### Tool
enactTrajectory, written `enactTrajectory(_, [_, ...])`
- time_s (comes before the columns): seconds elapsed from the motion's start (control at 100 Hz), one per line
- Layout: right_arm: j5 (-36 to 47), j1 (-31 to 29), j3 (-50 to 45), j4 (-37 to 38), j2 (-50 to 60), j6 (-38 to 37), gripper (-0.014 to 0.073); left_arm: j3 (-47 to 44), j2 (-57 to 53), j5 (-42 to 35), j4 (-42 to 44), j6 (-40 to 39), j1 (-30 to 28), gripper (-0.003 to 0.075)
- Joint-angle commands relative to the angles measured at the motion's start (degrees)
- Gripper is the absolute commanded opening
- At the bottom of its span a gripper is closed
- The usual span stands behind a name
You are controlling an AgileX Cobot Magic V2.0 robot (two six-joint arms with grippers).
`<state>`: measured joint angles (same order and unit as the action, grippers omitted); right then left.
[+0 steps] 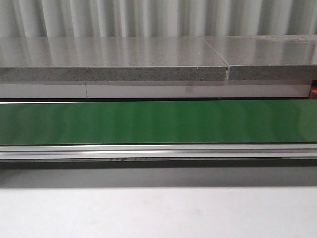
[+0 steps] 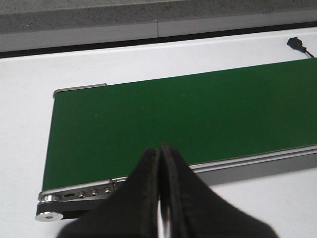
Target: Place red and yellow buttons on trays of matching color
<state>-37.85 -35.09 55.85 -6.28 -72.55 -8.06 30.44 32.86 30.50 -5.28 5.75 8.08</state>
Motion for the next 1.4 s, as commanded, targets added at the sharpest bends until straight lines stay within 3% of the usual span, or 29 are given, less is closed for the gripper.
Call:
enactTrajectory(0.0, [1.8,3.76,1.08,0.25,3.33,0.93,0.0107,1.41,0.07,-4.58,-0.3,0.13,0.42,-0.002])
enactTrajectory(0.19, [1.8,13.62,1.08,0.25,5.14,2.54,-0.0078,1.41,0.07,-4.58,-0.3,0.13,0.42,-0.002])
enactTrajectory(0.73, [3.06,35.02,1.08,0.19,10.56,2.54,-0.0071,1.41,0.07,-4.58,-0.3,0.13,0.42,-0.002])
enactTrajectory(0.9, [6.12,37.53,-1.72,0.25,14.4,2.66,-0.0071,1.41,0.07,-4.58,-0.3,0.13,0.42,-0.002])
enactTrajectory(1.39, [15.32,37.53,-16.94,0.25,31.89,8.59,-0.0071,1.41,0.07,-4.58,-0.3,0.13,0.42,-0.002])
